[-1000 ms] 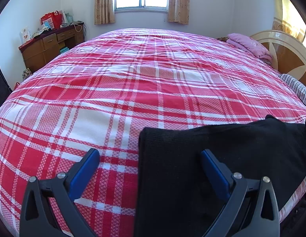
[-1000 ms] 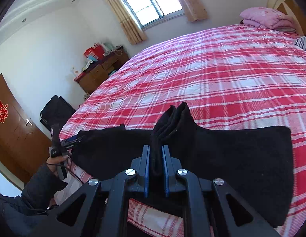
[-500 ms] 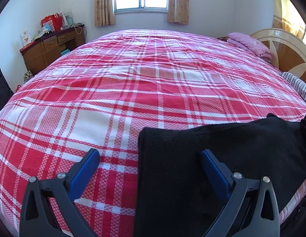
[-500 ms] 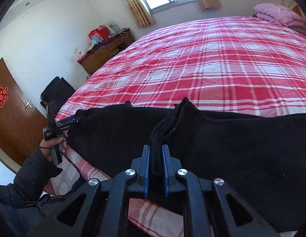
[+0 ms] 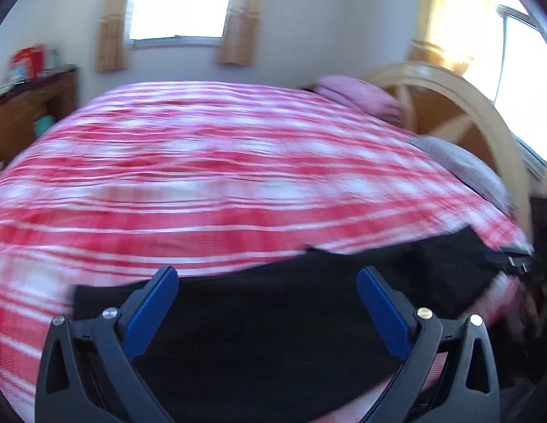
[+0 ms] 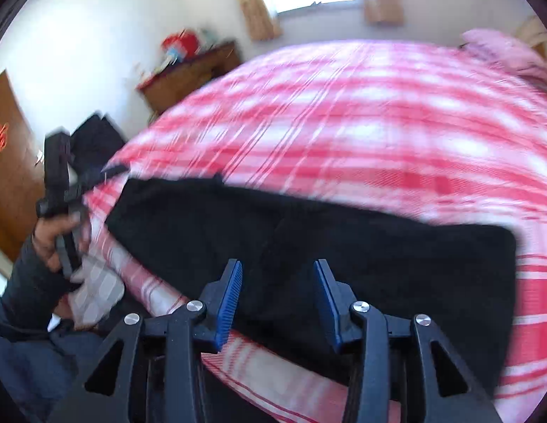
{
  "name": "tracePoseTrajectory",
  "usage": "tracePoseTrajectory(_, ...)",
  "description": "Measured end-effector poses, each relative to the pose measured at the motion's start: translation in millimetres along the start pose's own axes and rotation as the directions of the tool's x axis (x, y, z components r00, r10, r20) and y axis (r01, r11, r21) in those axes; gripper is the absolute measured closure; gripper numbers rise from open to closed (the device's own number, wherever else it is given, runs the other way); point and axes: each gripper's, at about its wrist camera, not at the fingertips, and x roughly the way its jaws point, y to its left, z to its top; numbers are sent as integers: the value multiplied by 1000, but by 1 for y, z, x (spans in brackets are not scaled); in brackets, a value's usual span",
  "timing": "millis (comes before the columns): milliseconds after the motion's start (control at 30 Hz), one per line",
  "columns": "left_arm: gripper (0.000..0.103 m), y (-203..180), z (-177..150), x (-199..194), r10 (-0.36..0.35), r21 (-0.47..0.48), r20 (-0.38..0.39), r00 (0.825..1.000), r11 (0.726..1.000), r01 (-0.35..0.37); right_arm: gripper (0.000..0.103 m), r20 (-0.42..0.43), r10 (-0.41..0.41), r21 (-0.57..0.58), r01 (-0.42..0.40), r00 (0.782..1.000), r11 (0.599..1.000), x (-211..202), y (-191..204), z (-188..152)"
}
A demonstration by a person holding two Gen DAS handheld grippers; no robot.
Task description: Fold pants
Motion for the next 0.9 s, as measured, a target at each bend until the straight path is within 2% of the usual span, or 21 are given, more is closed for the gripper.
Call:
tracePoseTrajectory(100, 0, -57, 2, 36, -141, 32, -77, 987, 989, 144, 54, 66, -77, 129, 68, 995, 989, -29, -39, -5)
tracePoseTrajectory(167, 0, -91, 2, 64, -249, 18, -147, 957, 967, 254, 54, 73, -117, 214, 99, 990, 972, -38, -66, -14)
tracePoseTrajectory(200, 3, -107, 0, 75, -288, 18, -179, 941, 955, 296, 54, 75, -130, 239, 109, 989, 965, -40, -74, -16)
tracePoseTrajectory(300, 21, -150, -4, 112, -297, 70, -270, 916, 943, 326, 54, 69, -162, 300, 134, 984, 944, -45, -100, -22)
tracePoseTrajectory(367, 24, -160, -6, 127, -300, 64, -300, 905, 941, 333, 54, 89, -170, 317, 134, 981, 939, -50, -111, -24)
tracePoseTrajectory(467, 29, -158, -7, 135, -300, 24, -284, 911, 947, 320, 54, 129, -163, 358, 107, 978, 928, -58, -124, -25)
tracePoseTrajectory(500, 46, -158, -7, 133, -302, 25, -277, 912, 947, 321, 54, 139, -161, 369, 99, 977, 924, -60, -125, -26)
tracePoseTrajectory(533, 72, -157, -7, 132, -306, 24, -271, 913, 946, 324, 54, 150, -154, 385, 86, 977, 919, -61, -128, -27)
tracePoseTrajectory(600, 94, -152, -8, 131, -321, -4, -255, 912, 944, 330, 54, 160, -148, 402, 73, 976, 913, -59, -131, -30)
tracePoseTrajectory(667, 94, -146, -12, 129, -357, -39, -237, 904, 933, 358, 54, 151, -150, 408, 77, 977, 910, -53, -131, -32)
tracePoseTrajectory(733, 95, -146, -14, 124, -368, -46, -221, 903, 929, 367, 54, 148, -154, 401, 83, 977, 912, -50, -127, -33)
tracePoseTrajectory(900, 95, -136, -4, 104, -365, -42, -145, 920, 931, 363, 54, 193, -156, 344, 82, 969, 935, -51, -114, -32)
